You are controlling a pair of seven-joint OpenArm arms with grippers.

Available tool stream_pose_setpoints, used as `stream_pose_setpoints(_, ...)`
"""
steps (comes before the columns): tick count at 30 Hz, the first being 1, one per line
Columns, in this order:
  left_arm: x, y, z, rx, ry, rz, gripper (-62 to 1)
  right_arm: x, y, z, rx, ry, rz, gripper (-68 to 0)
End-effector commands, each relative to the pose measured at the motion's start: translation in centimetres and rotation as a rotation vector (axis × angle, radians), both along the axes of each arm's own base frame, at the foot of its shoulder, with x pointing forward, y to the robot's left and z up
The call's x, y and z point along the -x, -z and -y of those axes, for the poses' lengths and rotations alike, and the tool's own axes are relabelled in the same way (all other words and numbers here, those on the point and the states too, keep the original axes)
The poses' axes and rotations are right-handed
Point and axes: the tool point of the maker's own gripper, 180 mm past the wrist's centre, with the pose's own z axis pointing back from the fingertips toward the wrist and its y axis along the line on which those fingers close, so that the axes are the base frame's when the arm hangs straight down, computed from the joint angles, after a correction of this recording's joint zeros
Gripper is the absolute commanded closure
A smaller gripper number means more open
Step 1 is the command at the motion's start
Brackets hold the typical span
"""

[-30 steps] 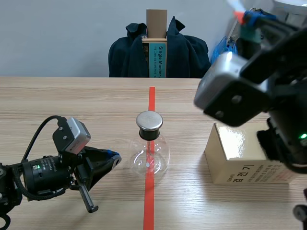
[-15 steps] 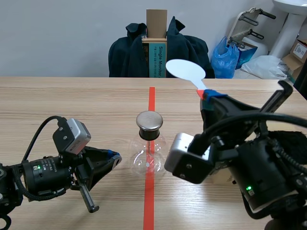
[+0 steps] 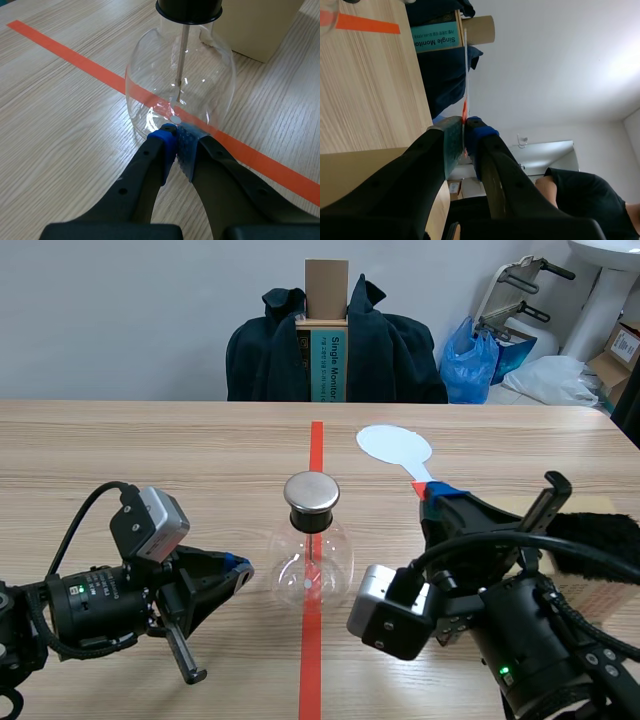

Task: Do the electroscope experiment.
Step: 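Bring the plate to the electroscope and point at the metal foil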

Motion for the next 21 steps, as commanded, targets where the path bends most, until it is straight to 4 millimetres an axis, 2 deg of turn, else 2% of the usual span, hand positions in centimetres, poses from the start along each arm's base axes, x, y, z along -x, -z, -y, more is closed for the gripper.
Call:
stream_pose_setpoints(1,-0.2,-0.8,0.5,0.032,-0.002,0.017,-1.7,-0.6,-0.9,0.4,0.003,0.017,0.035,-0.7)
stream_pose_setpoints(10,-0.2,-0.8,0.5,0.032,-0.002,0.017,-1.7,-0.4,0.4,0.7,0.027,0.030,0.003,-0.7)
stream_pose_setpoints(21,-0.2,-0.8,0.4,0.032,-0.002,0.018,-1.7,-0.2,-0.7,-1.9,0.025,-0.127,0.055,-0.7)
